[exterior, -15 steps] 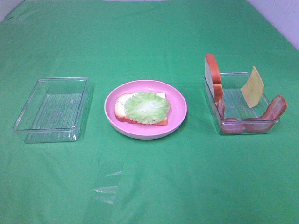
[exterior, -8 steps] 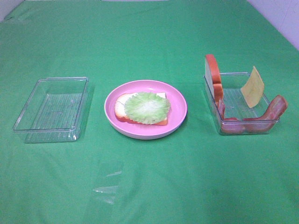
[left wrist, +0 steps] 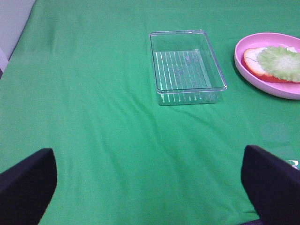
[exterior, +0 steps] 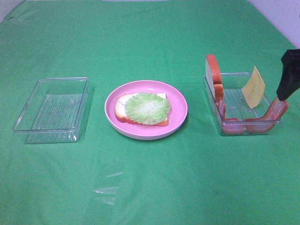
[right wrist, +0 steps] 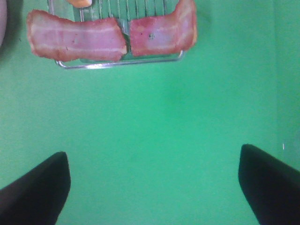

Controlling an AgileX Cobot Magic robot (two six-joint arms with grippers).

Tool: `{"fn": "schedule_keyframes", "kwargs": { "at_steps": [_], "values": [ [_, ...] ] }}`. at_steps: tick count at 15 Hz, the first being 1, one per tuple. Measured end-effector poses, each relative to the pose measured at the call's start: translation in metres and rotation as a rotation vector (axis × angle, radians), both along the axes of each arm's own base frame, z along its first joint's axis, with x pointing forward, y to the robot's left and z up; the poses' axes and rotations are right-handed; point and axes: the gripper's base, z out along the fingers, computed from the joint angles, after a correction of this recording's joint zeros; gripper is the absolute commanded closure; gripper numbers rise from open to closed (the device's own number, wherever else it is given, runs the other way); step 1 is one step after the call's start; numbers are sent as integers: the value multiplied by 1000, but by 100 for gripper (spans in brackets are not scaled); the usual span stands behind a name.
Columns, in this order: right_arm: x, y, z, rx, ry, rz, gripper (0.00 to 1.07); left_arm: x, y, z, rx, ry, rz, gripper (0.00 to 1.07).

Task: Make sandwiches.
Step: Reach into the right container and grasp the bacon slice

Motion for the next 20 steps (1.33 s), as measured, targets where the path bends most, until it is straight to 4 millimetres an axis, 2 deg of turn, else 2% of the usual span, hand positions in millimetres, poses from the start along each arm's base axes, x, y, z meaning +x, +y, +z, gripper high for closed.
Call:
{"fn": "schedule_keyframes", "kwargs": {
  "at_steps": [5,9,11,15,20],
  "values": [
    [65,2,3,-3,93,46,13,0,0,0,0,0,0,4],
    [95,3,-4,36,117,80,13,0,0,0,0,0,0,4],
    [102,-3,-11,47,129,72,13,0,0,0,0,0,0,4],
    [111,-35,-39,70,201,-7,13,0,0,0,-1,0,0,4],
    [118,-36,-64,82,258,1,15,0,0,0,-1,0,0,4]
  ]
}}
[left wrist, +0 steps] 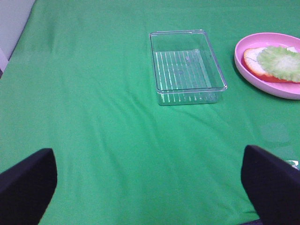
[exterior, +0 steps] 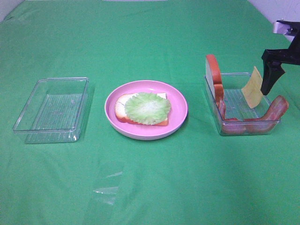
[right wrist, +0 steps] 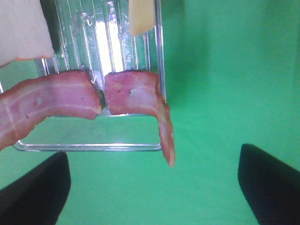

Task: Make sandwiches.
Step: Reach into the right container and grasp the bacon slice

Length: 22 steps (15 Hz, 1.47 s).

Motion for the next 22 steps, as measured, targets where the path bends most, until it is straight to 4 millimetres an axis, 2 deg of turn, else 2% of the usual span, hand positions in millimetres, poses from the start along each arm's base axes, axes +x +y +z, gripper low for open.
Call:
{"fn": "schedule_keyframes", "kwargs": {
  "at_steps": [1,5,8,15,17,18,19,20,22],
  "values": [
    [3,0,-8,0,8,-1,15,0,0,0,0,0,0,4],
    [8,-1,-18,-3,-10,-4,16,0,0,0,0,-1,0,4],
    [10,-1,-32,0,25,-4,16,0,0,0,0,-1,0,4],
    [11,-1,-36,0,35,-3,23,0,0,0,0,-1,0,4],
    [11,-1,-36,0,40,-6,30,0,0,0,0,-1,0,4],
    [11,-1,-36,0,40,-9,53,0,0,0,0,-1,0,4],
    [10,-1,-36,-1,41,-14,67,0,0,0,0,-1,0,4],
    [11,-1,-37,-2,43,-23,74,0,0,0,0,-1,0,4],
    [11,-1,-37,-2,44,-29,96,0,0,0,0,-1,0,4]
  ]
}}
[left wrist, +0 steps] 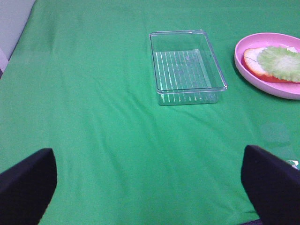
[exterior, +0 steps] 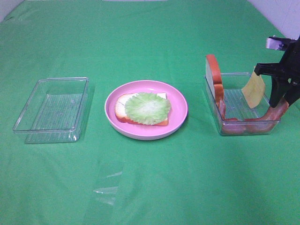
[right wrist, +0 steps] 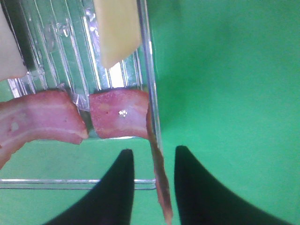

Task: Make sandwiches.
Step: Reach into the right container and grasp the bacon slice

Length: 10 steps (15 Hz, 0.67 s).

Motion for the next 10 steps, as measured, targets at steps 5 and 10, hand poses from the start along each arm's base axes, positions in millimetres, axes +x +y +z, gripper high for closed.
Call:
{"fn": "schedule_keyframes", "kwargs": {
  "at_steps": [5,10],
  "values": [
    [-1,-2,0,-18,8,2,107,0,0,0,0,0,0,4],
    [-6,0,20,-5,-18,-12,107,0,0,0,0,0,0,4]
  ]
}}
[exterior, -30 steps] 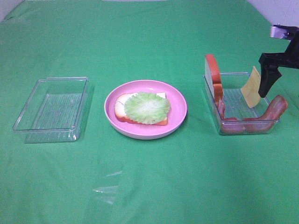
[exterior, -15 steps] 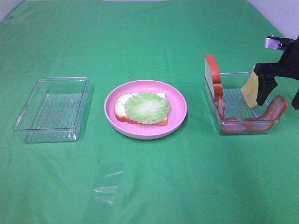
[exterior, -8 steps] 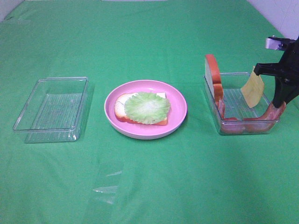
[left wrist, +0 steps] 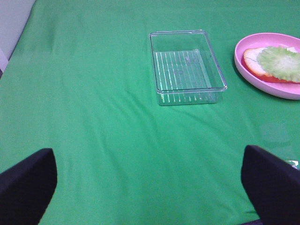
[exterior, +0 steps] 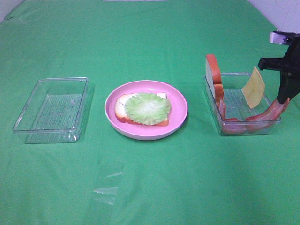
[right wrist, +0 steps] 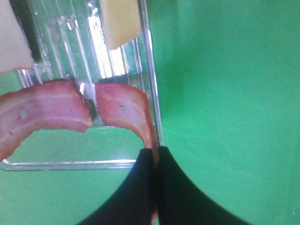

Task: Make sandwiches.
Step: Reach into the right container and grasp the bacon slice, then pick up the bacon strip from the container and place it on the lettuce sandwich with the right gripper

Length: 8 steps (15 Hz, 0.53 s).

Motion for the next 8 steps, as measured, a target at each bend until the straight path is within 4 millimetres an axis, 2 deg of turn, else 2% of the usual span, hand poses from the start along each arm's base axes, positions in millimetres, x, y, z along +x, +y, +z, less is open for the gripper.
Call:
{"fn": "schedule_keyframes", "kwargs": {
  "at_steps": [1,2,3,5,8],
  "values": [
    [-4,1,13,1,-16,-13,107,0,0,0,0,0,0,4],
    [-10,3,37,12,-70,-20,107,0,0,0,0,0,0,4],
    [-12,3,44,14,-89,-21,107,0,0,0,0,0,0,4],
    [-22,5,75,11,-171,-23,107,0,0,0,0,0,0,4],
    [-46,9,126,21,-314,-27,107,0,0,0,0,0,0,4]
  ]
}}
